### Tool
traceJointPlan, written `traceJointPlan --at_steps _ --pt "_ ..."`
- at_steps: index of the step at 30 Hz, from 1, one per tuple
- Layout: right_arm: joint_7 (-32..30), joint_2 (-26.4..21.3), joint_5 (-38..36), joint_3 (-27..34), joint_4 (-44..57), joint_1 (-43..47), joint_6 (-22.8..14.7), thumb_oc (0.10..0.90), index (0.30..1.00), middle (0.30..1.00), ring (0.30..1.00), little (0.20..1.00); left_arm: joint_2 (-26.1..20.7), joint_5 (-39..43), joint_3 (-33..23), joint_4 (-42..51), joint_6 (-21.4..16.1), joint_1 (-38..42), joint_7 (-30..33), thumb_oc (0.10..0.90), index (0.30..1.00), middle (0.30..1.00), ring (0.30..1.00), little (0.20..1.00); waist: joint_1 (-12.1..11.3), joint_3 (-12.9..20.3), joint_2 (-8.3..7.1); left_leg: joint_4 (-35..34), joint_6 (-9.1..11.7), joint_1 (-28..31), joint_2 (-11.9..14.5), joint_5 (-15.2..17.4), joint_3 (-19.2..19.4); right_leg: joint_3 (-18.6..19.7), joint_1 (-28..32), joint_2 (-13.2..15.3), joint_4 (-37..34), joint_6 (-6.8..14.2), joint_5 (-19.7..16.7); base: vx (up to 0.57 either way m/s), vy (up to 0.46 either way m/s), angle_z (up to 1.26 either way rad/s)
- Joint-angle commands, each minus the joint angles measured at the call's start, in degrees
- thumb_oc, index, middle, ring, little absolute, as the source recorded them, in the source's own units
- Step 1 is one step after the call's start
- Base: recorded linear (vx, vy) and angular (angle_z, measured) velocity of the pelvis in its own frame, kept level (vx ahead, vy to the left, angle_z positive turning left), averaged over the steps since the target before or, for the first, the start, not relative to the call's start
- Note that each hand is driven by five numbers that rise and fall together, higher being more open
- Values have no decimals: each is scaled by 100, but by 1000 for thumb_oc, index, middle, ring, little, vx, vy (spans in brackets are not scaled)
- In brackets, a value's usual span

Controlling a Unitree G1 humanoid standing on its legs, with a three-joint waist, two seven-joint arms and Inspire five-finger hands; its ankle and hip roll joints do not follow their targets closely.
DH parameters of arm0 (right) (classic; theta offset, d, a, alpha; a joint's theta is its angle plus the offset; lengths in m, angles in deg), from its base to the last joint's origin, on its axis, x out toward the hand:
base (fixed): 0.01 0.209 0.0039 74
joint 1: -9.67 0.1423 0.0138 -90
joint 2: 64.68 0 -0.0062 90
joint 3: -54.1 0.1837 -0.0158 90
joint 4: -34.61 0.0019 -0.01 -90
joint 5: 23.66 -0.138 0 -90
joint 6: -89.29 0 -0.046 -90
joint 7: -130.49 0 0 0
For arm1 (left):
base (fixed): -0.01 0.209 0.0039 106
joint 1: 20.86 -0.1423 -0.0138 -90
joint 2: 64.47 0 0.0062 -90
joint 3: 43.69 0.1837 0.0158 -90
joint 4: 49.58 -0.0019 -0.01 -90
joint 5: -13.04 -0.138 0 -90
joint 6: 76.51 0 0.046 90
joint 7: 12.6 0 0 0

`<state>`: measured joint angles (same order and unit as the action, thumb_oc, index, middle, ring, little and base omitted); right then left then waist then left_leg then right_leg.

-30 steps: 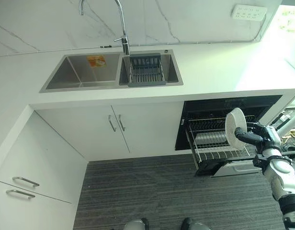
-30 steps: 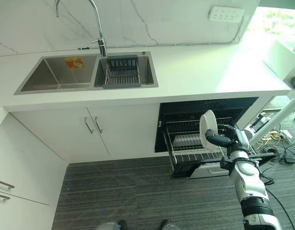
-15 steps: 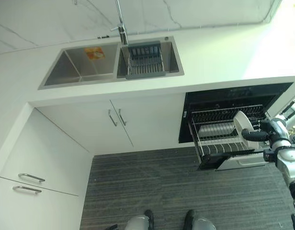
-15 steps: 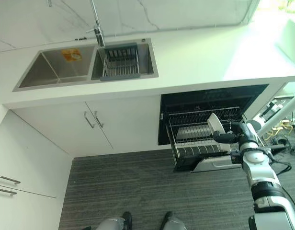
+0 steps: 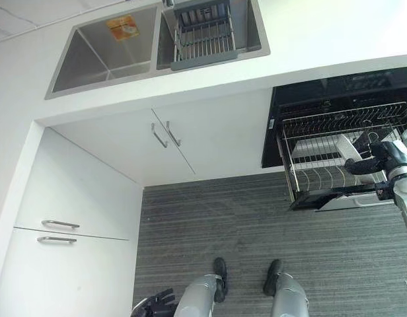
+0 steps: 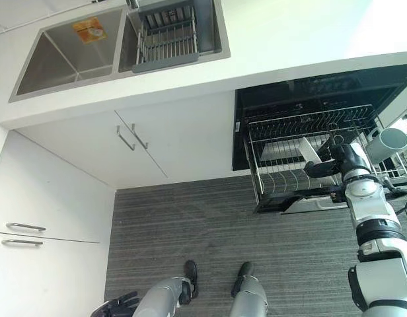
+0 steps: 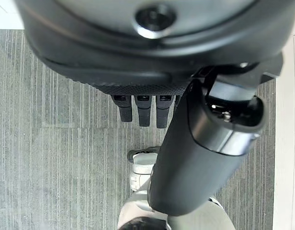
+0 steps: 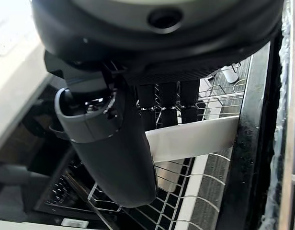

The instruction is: Place the dishes in the dishwasher.

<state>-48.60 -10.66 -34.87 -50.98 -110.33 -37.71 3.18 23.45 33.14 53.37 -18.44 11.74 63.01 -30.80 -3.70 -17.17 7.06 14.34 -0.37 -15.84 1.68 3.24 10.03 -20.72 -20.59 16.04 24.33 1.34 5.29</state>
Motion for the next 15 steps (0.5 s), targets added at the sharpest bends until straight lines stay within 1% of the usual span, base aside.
traceJointPlan --at_steps 1,6,9,15 --pt "-161 -433 202 -119 156 850 -457 400 300 300 300 300 -392 192 226 232 -159 -205 -109 800 900 900 900 900 -145 327 -174 284 747 713 645 1048 -385 647 -217 280 -715 882 -381 0 13 3" --pt "-206 -441 379 -354 -40 1108 -418 400 300 300 300 300 -446 289 263 381 -139 -155 -159 800 900 900 900 900 -162 235 -122 284 751 634 612 1064 -413 679 -396 318 -715 884 -442 0 0 0" --pt "-282 -465 521 -454 -178 1266 -464 400 300 300 300 300 -451 346 322 512 -138 -138 -202 800 900 900 900 900 -177 138 -55 284 765 559 588 1063 -456 715 -531 344 -715 881 -487 -3 6 9" --pt "-431 -513 681 -579 -207 1404 -589 400 300 300 300 300 -500 436 378 680 -172 -143 -279 800 900 900 900 900 -190 10 6 284 779 417 565 1058 -514 774 -743 361 -715 884 -545 -11 -6 5"
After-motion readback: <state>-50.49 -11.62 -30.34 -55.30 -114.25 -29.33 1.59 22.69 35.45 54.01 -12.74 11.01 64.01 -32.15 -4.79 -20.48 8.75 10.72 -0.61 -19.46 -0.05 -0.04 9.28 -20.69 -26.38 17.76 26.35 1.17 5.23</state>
